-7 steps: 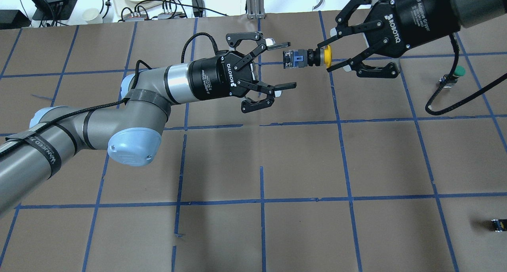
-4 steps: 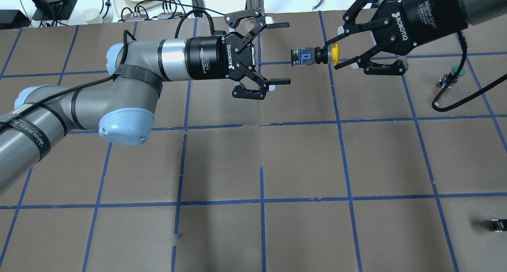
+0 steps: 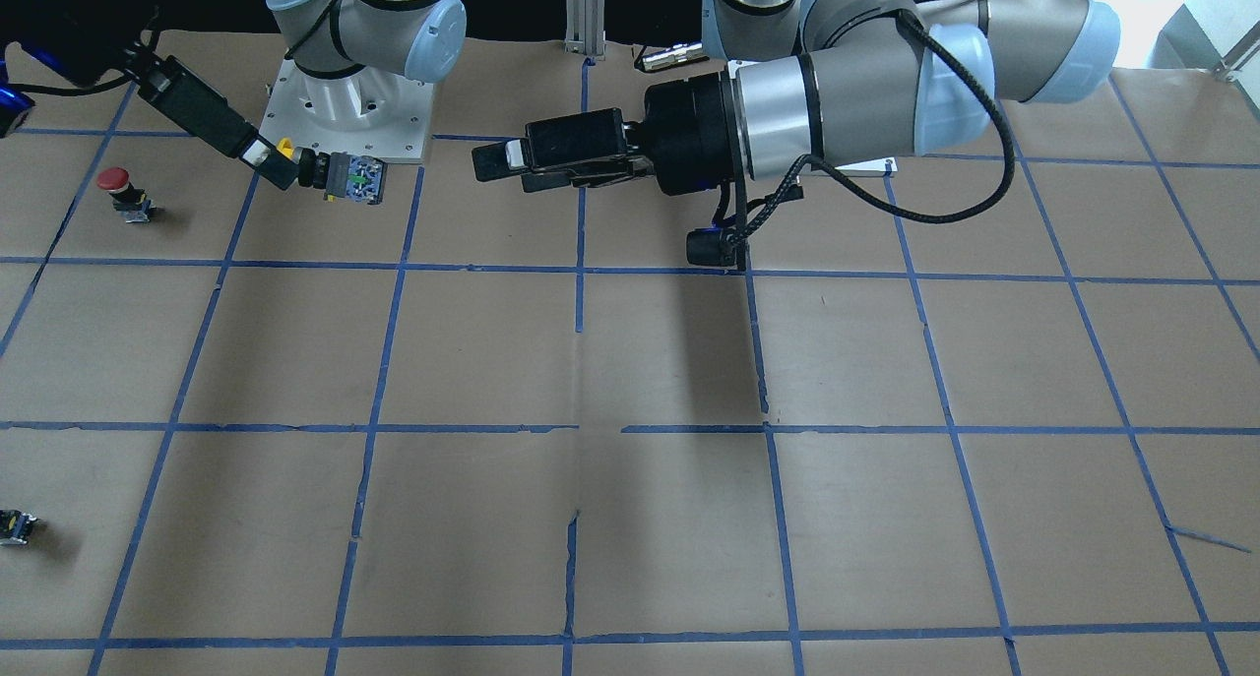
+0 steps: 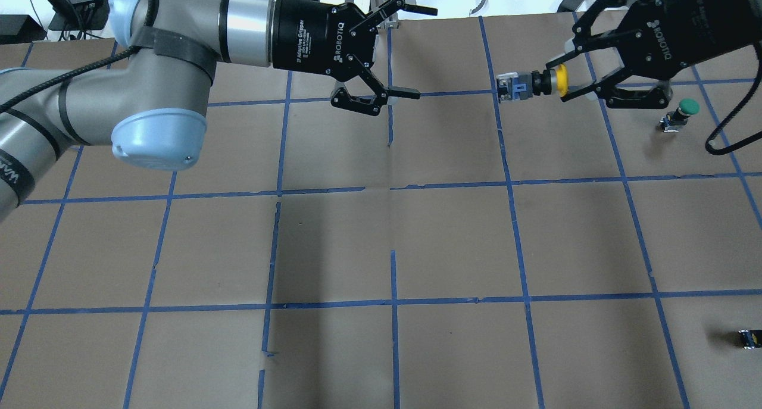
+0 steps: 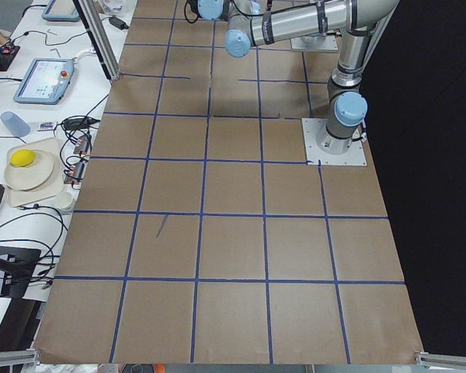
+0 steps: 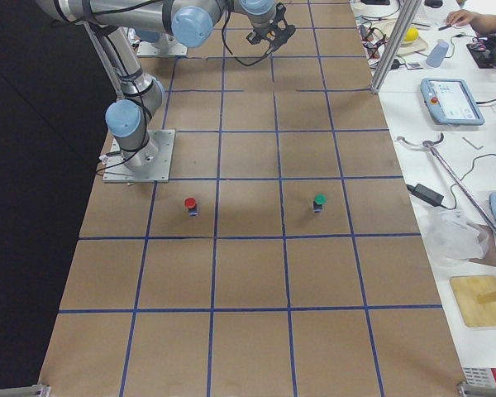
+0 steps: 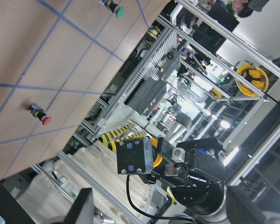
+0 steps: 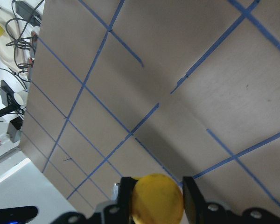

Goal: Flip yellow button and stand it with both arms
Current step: 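Carry the yellow button with the right gripper beside the green button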

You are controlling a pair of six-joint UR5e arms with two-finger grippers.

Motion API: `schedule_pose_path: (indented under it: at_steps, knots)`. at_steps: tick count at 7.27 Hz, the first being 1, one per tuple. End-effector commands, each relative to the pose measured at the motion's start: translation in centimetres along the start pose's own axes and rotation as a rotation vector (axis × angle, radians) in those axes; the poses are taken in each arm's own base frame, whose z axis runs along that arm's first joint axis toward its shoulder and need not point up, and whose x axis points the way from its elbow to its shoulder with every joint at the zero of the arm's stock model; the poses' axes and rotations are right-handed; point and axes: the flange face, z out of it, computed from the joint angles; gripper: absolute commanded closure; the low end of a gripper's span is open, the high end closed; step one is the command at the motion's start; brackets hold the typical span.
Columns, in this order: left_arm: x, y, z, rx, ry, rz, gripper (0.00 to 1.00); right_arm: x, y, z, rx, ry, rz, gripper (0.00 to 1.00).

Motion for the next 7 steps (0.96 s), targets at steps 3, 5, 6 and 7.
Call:
schedule_pose_path:
  at_steps: [3, 5, 6, 7]
  knots:
    - [-2.3, -2.1, -0.5, 0.253, -0.409, 0.174, 0.01, 7.3, -4.2, 2.6, 0.004, 0.368, -0.685, 0.87]
    - [-2.9, -2.6, -3.9, 0.287, -0.723, 0.332, 0.01, 12.2, -7.1, 3.2, 0.005, 0.399, -0.972, 0.87]
    - [-3.1, -2.6, -5.7, 0.289, -0.908, 0.407, 0.01, 14.6, -8.4, 3.2, 0.015, 0.416, -1.118, 0.86]
    - [-3.6, -2.1, -7.6, 0.281, -1.053, 0.469, 0.01, 17.1, -9.6, 2.8, 0.023, 0.436, -1.248, 0.86]
